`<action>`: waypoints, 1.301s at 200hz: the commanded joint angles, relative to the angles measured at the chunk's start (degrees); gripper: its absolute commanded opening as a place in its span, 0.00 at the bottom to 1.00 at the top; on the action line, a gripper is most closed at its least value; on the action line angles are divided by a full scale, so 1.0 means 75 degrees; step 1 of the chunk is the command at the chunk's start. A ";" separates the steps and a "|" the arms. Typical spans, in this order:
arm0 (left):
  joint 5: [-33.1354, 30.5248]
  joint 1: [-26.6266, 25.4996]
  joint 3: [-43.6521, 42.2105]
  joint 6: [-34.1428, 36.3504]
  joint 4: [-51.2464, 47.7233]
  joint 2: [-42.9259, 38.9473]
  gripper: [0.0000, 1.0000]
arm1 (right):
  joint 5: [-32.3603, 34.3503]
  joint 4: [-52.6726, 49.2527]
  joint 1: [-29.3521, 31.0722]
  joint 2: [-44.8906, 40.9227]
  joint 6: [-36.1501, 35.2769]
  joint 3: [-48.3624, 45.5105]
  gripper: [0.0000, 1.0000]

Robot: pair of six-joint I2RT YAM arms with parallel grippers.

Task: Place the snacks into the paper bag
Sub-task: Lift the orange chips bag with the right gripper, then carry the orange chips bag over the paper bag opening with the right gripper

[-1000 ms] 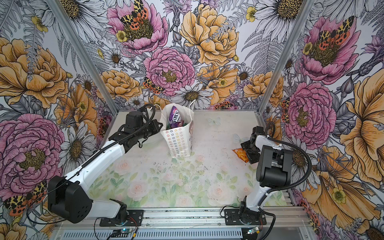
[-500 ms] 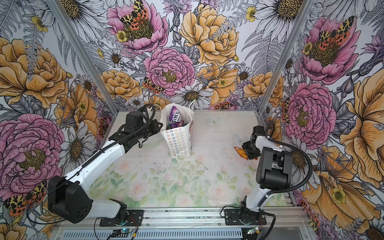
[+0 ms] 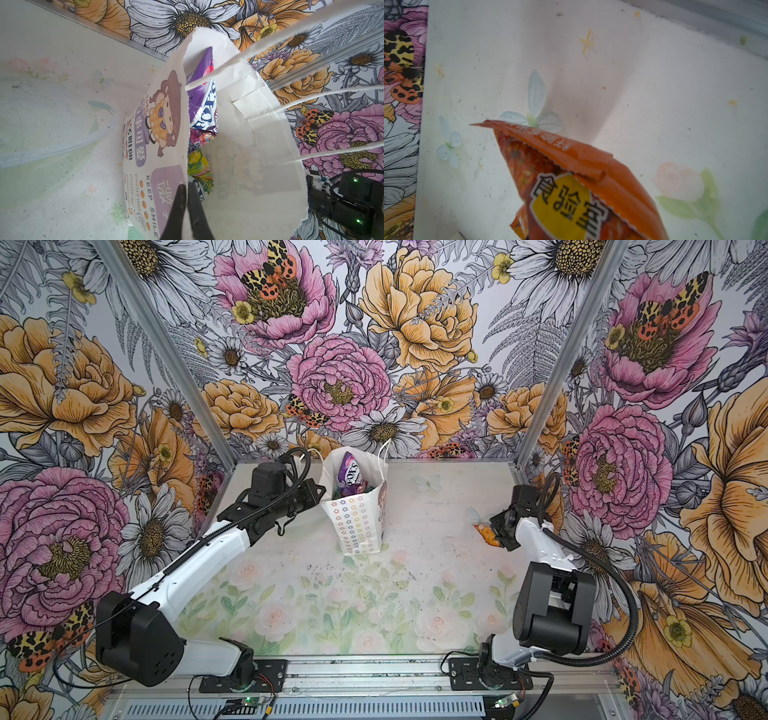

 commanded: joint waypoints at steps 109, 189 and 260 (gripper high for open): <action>-0.0185 -0.0080 0.0245 0.0050 0.0155 -0.0063 0.00 | 0.0193 0.1173 0.1960 -0.2100 -0.1909 0.2332 0.14; -0.0171 -0.0079 0.0243 0.0050 0.0152 -0.0098 0.00 | 0.0294 0.1590 0.3608 -0.1825 -0.3388 0.3889 0.08; -0.0194 -0.0079 0.0197 0.0048 0.0164 -0.0120 0.00 | -0.0340 0.2120 0.5663 -0.0658 -0.4740 0.5373 0.00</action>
